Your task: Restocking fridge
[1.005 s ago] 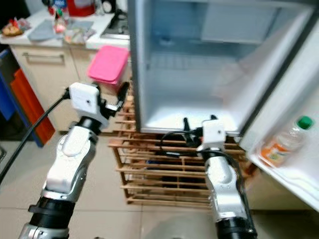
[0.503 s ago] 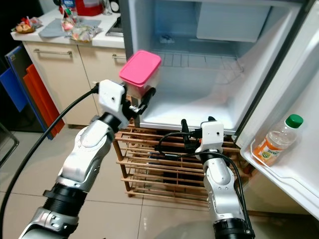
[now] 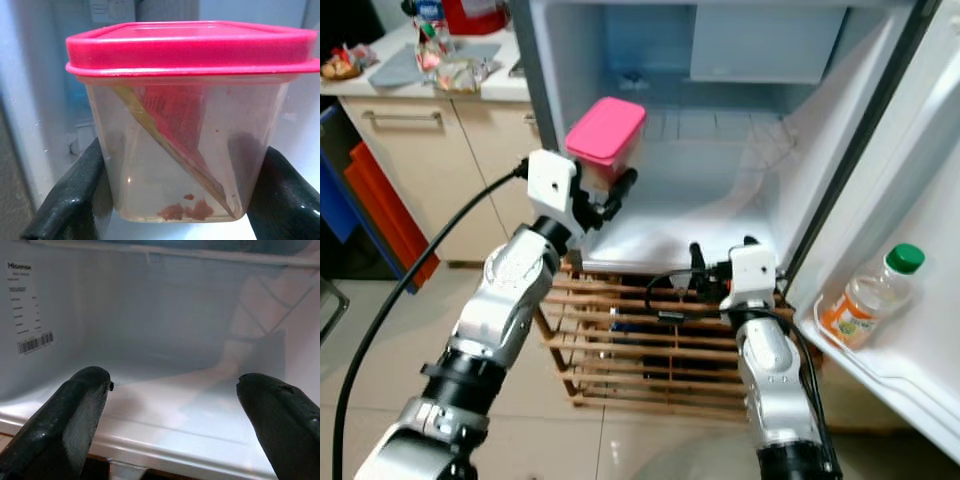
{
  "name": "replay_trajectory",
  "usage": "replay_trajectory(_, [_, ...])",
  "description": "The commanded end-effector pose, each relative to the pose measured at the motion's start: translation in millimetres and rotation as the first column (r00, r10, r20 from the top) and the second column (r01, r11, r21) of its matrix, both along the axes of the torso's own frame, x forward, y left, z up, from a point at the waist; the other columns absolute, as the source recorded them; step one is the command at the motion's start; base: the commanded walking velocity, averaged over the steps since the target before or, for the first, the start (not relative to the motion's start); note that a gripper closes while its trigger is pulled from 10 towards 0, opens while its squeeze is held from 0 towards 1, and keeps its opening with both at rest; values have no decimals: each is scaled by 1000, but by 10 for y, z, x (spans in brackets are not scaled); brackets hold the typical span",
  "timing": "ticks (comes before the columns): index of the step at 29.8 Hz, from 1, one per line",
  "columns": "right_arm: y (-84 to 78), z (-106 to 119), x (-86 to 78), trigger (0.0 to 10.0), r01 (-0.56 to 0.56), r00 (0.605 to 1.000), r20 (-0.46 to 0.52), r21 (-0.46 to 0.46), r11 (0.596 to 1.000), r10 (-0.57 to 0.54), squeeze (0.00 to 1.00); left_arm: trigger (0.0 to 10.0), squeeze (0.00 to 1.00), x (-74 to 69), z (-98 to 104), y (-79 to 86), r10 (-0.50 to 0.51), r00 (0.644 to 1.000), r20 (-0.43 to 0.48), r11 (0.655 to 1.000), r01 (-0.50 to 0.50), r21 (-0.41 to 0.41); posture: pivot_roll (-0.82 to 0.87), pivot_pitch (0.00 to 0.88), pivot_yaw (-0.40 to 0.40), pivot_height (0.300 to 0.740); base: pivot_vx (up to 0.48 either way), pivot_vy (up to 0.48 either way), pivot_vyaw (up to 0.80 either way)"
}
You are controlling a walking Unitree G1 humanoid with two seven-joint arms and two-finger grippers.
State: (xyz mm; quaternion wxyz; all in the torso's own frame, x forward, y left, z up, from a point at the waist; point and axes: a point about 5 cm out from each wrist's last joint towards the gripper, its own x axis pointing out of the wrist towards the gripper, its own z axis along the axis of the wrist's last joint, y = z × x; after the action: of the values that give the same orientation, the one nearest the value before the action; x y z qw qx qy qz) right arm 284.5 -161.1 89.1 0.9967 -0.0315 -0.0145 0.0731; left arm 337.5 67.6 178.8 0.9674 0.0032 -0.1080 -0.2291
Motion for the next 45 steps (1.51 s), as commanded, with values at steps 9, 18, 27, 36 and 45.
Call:
replay_trajectory(9, [92, -9, -7, 10000, -45, 999, -3, -1, 999, 45, 0, 10000, 0, 88, 17, 57, 57, 998, 3, 998, -57, 20, -132, 0, 18, 740, 0, 0, -608])
replay_trajectory(18, [135, -1, -25, 10000, -73, 997, 4, -1, 997, 73, 0, 10000, 0, 263, 3, 171, 197, 979, -55, 980, -197, 7, -140, 0, 20, 740, 0, 0, 0])
replay_trajectory(27, [171, -19, -80, 10000, -93, 996, 1, 3, 996, 93, 0, 10000, 0, 434, 111, 102, 189, 981, -41, 982, -188, 11, -157, 0, 29, 740, 54, 0, 0])
replay_trajectory(36, [270, 4, -141, 10000, -184, 983, 6, 26, 983, 184, 0, 10000, 0, 545, 228, -34, 178, 984, -23, 984, -177, 28, -184, 0, 43, 740, 315, 360, 0])
replay_trajectory(45, [333, 16, -176, 10000, -239, 971, 7, 91, 967, 239, 0, 10000, 0, 550, 235, -147, 160, 987, -20, 987, -159, 26, -187, 0, 47, 740, 311, 366, 0])
